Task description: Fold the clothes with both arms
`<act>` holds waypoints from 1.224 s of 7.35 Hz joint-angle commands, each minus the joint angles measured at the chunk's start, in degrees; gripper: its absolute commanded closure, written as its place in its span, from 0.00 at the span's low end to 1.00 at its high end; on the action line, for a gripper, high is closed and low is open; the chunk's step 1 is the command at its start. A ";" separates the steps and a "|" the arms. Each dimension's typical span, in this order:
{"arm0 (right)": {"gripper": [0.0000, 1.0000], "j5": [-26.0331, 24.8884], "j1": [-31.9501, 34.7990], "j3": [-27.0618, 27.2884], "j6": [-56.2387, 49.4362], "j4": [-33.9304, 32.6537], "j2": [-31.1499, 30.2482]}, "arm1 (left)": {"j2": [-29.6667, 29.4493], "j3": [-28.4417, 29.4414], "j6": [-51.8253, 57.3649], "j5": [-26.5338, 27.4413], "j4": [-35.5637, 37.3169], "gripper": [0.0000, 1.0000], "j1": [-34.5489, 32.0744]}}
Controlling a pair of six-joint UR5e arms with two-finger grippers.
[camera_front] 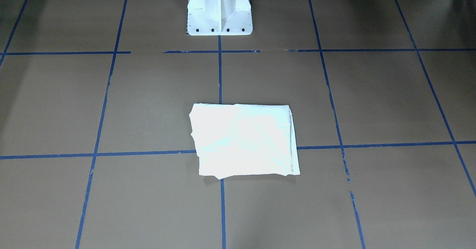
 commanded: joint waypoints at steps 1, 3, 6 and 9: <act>0.00 0.47 -1.35 0.94 0.12 0.62 -1.36 | 1.58 -1.09 0.17 -3.14 9.19 0.00 -1.06; 0.00 -3.48 -6.53 3.73 0.73 0.53 -1.10 | 5.45 -4.34 -0.26 -4.29 8.35 0.00 -1.06; 0.00 -3.41 -7.16 4.37 0.65 0.44 -1.89 | 5.02 -5.05 -0.53 -3.60 8.52 0.00 -0.89; 0.00 -3.50 -7.16 4.10 0.65 0.88 -3.29 | 5.80 -3.91 -0.35 -5.51 8.35 0.00 -0.89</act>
